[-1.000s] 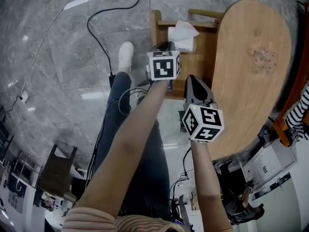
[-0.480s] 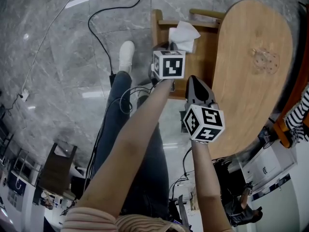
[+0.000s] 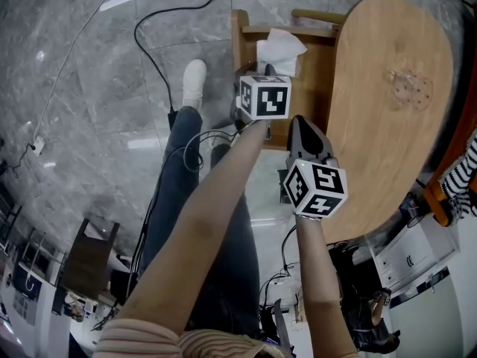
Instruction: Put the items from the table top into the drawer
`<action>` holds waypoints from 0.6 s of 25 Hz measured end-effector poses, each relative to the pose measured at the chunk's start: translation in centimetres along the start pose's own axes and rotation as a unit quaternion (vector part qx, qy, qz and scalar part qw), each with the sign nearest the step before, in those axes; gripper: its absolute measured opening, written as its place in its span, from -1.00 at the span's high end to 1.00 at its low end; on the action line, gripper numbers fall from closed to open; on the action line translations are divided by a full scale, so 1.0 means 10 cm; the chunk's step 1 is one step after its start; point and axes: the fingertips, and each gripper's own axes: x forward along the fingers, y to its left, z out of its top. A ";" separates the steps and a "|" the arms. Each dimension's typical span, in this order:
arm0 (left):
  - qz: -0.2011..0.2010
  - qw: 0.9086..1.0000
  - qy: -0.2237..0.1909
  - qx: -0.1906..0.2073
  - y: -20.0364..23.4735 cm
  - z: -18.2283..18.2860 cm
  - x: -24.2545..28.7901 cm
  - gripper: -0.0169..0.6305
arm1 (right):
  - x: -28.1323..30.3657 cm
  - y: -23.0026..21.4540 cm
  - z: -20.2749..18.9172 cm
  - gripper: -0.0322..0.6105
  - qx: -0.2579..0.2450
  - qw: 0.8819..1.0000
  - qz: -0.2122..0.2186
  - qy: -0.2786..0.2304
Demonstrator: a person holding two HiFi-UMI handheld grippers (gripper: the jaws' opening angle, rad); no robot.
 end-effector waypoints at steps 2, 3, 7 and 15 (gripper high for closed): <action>0.007 1.000 0.003 0.008 0.01 0.00 0.00 0.65 | -0.01 0.00 0.01 0.87 0.004 1.000 0.000 -0.002; 0.012 1.000 0.005 0.013 0.01 0.00 0.00 0.64 | -0.01 0.00 0.01 0.87 0.005 1.000 0.000 -0.003; 0.033 0.999 0.006 0.022 0.04 0.02 -0.01 0.55 | -0.04 0.02 0.02 0.87 0.006 1.000 0.000 -0.007; 0.030 0.998 -0.024 0.043 -0.02 0.10 -0.18 0.51 | -0.10 -0.01 0.04 0.87 0.009 1.000 -0.006 -0.016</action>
